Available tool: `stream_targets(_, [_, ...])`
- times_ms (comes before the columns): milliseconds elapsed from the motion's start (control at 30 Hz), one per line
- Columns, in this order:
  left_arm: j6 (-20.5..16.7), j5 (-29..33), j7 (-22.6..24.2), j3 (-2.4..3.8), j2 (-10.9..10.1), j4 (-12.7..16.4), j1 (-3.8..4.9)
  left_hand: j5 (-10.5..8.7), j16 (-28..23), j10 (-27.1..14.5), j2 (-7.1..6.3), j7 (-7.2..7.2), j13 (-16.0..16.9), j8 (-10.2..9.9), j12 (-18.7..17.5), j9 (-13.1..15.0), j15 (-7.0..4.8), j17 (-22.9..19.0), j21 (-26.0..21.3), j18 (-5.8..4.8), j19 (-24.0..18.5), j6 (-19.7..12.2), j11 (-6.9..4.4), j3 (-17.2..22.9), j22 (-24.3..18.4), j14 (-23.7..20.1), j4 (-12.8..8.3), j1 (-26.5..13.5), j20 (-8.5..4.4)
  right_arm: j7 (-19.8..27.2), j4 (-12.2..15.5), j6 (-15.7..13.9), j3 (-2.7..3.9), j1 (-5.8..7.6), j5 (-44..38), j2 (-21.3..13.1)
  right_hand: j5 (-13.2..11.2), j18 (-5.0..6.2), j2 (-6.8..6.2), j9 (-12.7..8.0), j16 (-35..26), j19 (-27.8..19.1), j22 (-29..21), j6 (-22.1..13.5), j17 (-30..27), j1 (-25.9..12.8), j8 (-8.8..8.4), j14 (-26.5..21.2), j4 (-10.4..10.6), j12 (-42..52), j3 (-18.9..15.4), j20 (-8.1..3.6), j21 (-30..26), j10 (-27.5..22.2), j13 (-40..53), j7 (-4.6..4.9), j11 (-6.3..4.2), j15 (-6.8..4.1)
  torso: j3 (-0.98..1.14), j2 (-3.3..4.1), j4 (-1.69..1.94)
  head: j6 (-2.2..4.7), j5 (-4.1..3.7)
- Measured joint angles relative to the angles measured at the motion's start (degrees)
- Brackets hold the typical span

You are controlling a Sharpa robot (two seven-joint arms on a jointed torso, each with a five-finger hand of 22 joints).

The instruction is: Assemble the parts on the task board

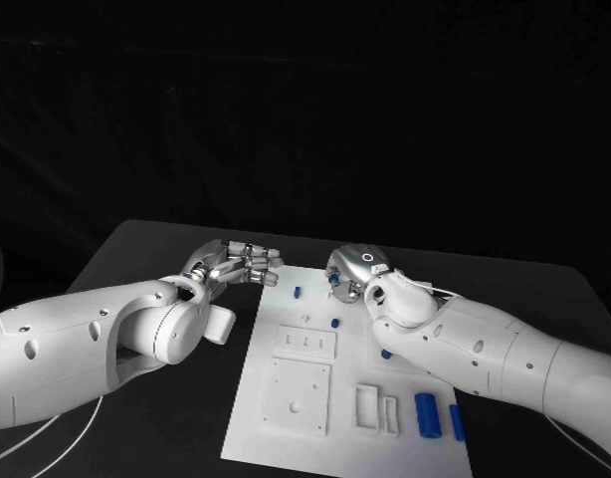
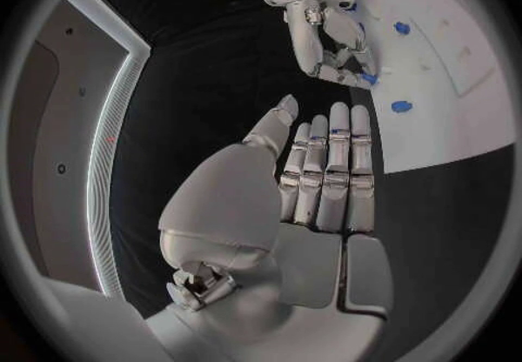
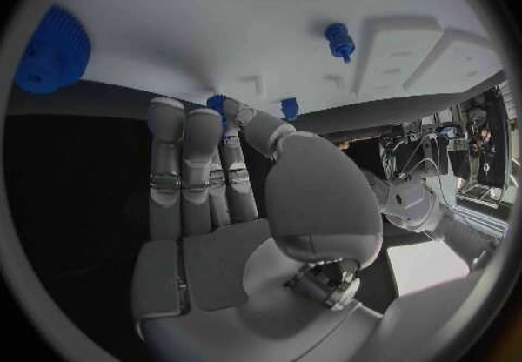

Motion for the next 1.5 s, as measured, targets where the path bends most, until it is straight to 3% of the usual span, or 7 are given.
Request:
stream_targets(367, [0.0,0.0,0.0,0.00,-0.1,0.0,0.00,0.00,0.0,0.0,0.00,0.00,0.0,0.0,0.0,0.0,0.00,0.0,0.0,0.00,0.0,0.0,0.00,0.0,0.0,0.0,0.0,0.0,0.00,-0.2,0.2,0.1,0.01,-0.05,0.0,-0.2,0.5,0.00,-0.01,0.0,0.0,0.0,0.3,0.0,0.0,0.0,-0.03,0.0,0.0,0.0,0.0,0.01,-0.7,-0.1,0.0,0.00,-0.09,0.01,0.01,0.06,-0.02,0.05,-0.18])
stream_targets(500, [0.0,0.0,0.0,0.00,-0.1,0.0,0.00,0.00,0.0,0.0,0.00,0.00,0.0,0.0,0.0,0.0,0.00,0.0,0.0,0.00,0.0,0.0,0.00,0.0,0.0,0.0,0.0,0.0,0.00,-0.2,0.0,0.0,0.01,-0.08,0.1,-0.1,0.5,0.33,-0.80,-0.1,-0.3,0.4,0.1,-2.4,-0.1,-0.2,0.03,-0.1,0.1,0.0,0.1,0.45,-2.3,-1.3,0.1,0.81,-0.73,0.38,-0.01,0.06,0.02,0.09,-0.26])
stream_targets(667, [0.0,0.0,0.0,0.00,-0.1,0.0,0.00,0.00,0.0,-0.2,0.00,0.00,0.0,0.0,0.0,0.0,0.00,0.0,-0.4,0.01,0.2,0.0,0.21,-0.2,0.1,0.0,0.2,0.0,0.21,0.0,-0.5,0.0,-0.09,-0.26,0.8,-0.1,2.6,1.56,-3.86,-0.4,-0.9,0.5,-1.2,-8.0,-0.7,-0.5,0.03,-0.1,0.4,0.3,-0.1,1.95,-5.2,-8.7,0.1,2.29,1.33,1.74,-0.04,0.06,0.02,0.11,-0.30])
stream_targets(1000, [0.0,0.0,-0.1,0.00,-0.2,0.0,0.01,0.00,0.0,-0.4,0.00,0.00,0.0,0.0,0.0,0.0,0.00,0.0,-0.4,0.01,0.2,-0.4,0.00,-0.2,0.1,0.0,0.2,0.0,0.21,0.6,-0.3,-0.5,-0.10,-0.25,2.6,-0.7,4.2,1.78,-4.95,-0.4,-0.9,0.5,-2.4,-9.7,-1.4,0.3,0.02,0.0,1.7,0.3,-3.9,2.56,-8.1,-11.1,0.0,2.35,2.10,2.22,-0.05,0.08,0.02,0.07,-0.41])
stream_targets(1267, [0.0,0.0,-0.1,-0.01,-0.7,0.0,0.01,0.00,0.0,-0.4,0.00,0.00,0.0,0.0,0.0,0.0,0.00,0.0,-0.4,0.00,0.2,-0.4,0.00,-0.2,0.1,0.0,0.2,0.0,0.21,1.3,4.6,-1.6,-0.04,-0.23,4.1,-4.6,4.3,2.26,-4.97,-0.4,-0.9,0.5,-2.5,-9.7,-1.6,0.3,0.02,0.0,1.9,0.3,-3.9,2.56,-8.8,-10.5,0.0,2.33,1.76,2.22,0.01,0.05,-0.16,0.20,-0.98])
stream_targets(1400, [0.0,0.0,-0.1,-0.02,-1.0,0.0,0.02,0.00,0.0,-0.4,0.00,0.00,0.0,0.0,0.0,0.0,0.00,0.0,-0.4,0.01,0.2,-0.4,0.00,-0.2,0.1,0.0,0.2,0.0,0.21,1.6,8.4,-2.0,0.76,-0.20,5.3,-8.3,4.3,2.31,-5.78,-0.4,-0.9,0.5,-2.1,-9.0,-1.6,-0.5,0.02,0.0,3.0,0.3,-3.3,2.56,-8.6,-6.5,0.0,2.32,0.85,2.19,0.14,-0.04,-0.48,0.37,-1.27])
stream_targets(1500, [0.0,0.0,-0.1,-0.01,-1.3,0.0,0.03,0.00,0.0,-0.4,0.00,0.00,0.0,0.0,0.0,0.0,0.00,0.0,-0.4,0.00,0.2,-0.4,0.00,-0.2,0.1,0.0,0.2,0.0,0.21,1.9,11.1,-2.0,1.59,-0.18,6.5,-11.4,6.0,2.42,-6.09,-0.4,-0.9,0.4,-1.7,-8.6,-1.4,-0.8,0.02,0.2,4.0,0.3,-5.6,2.20,-8.3,-2.6,0.1,2.14,-0.26,1.32,0.26,-0.09,-0.82,0.51,-1.41])
